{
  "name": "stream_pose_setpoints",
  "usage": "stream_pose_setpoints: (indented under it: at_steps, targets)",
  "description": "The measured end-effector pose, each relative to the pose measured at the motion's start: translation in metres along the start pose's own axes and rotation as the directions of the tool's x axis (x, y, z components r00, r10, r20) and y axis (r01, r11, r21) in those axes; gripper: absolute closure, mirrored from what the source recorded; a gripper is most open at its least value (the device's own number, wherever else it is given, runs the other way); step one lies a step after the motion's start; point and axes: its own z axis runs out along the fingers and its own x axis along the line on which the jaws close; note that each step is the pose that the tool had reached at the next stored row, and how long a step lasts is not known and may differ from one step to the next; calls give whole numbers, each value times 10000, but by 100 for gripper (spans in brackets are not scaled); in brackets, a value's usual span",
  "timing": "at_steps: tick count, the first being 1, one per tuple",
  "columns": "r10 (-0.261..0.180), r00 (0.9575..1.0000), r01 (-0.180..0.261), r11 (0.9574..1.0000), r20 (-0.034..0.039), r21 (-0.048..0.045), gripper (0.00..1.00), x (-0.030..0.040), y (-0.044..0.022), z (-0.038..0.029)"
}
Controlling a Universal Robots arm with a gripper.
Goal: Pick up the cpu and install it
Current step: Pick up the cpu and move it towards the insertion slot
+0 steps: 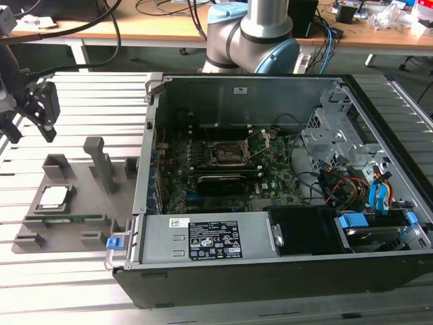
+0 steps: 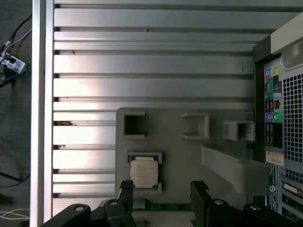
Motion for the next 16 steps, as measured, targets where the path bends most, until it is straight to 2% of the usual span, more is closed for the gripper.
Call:
stream_pose_setpoints:
  at_steps: [6, 16]
  targets:
    - [-1, 10000, 1, 10000, 0, 0, 40, 2, -2, 78]
    - [0, 10000, 0, 10000, 1, -1, 40, 4, -5, 173]
